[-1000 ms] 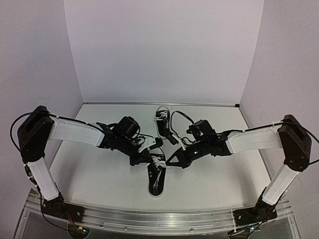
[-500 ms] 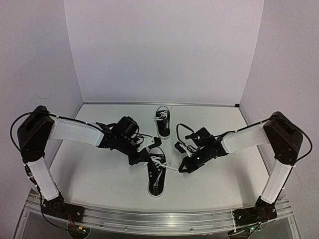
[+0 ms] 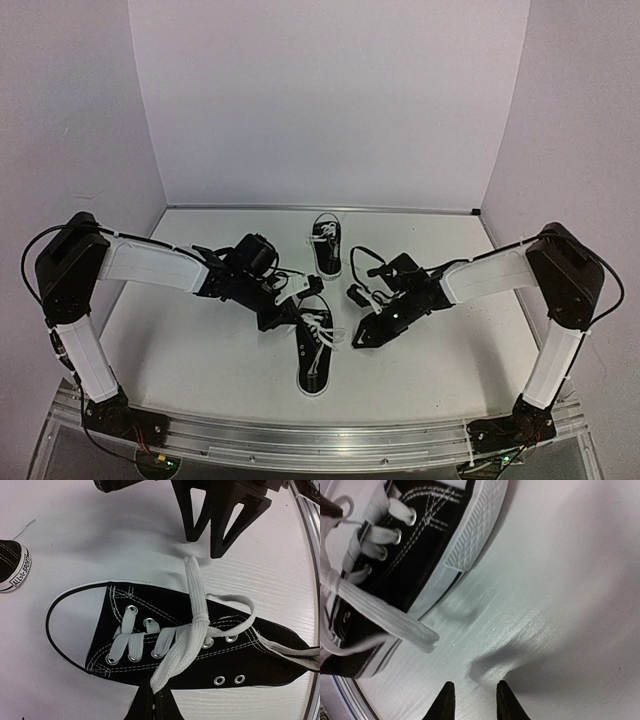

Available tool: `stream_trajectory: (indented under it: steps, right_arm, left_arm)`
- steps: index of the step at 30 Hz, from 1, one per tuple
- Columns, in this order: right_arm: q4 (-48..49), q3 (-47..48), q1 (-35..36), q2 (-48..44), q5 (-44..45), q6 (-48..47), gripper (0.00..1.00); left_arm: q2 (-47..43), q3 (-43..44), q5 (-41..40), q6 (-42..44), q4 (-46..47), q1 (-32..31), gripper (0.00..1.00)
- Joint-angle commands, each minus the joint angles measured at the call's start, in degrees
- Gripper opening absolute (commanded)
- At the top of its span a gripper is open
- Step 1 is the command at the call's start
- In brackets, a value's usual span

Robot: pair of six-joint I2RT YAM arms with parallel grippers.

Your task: Tie the shoes

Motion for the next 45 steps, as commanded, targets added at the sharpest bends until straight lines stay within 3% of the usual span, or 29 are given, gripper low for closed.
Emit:
stream_trajectory:
  steps: [1,11,17,31,34,39,45]
  right_arm:
    - [-0.4,3.3,-0.1,-2.9,-1.6,-0.5,0.42]
    - [2.1,7.8,0.0,-3.0,-7.2,-4.8,0.59]
    - [2.0,10.1,0.0,1.6,-8.6,-8.7,0.54]
    - [1.9,11.2,5.0,8.1,-5.1,-12.3,0.55]
    - [1.5,11.3,5.5,8.3,-2.3,-11.7,0.49]
    - [0.0,10.9,5.5,7.5,3.3,-10.1,0.16]
    - [-2.8,8.7,5.5,4.3,7.6,-7.9,0.0]
  left_arm:
    - [0.3,0.8,0.8,1.6,-0.2,0.5,0.0]
    - [-0.2,-0.3,1.4,2.7,0.7,0.5,0.0]
    - [-0.3,0.0,1.6,2.9,0.8,0.5,0.0]
    - [-0.3,-0.5,1.3,3.1,1.5,0.5,0.0]
    - [-0.3,-0.6,0.9,2.8,2.0,0.5,0.0]
    - [-0.8,-1.2,-0.4,2.0,2.2,0.4,0.0]
    - [-2.7,-2.8,-4.1,1.6,2.7,0.6,0.0]
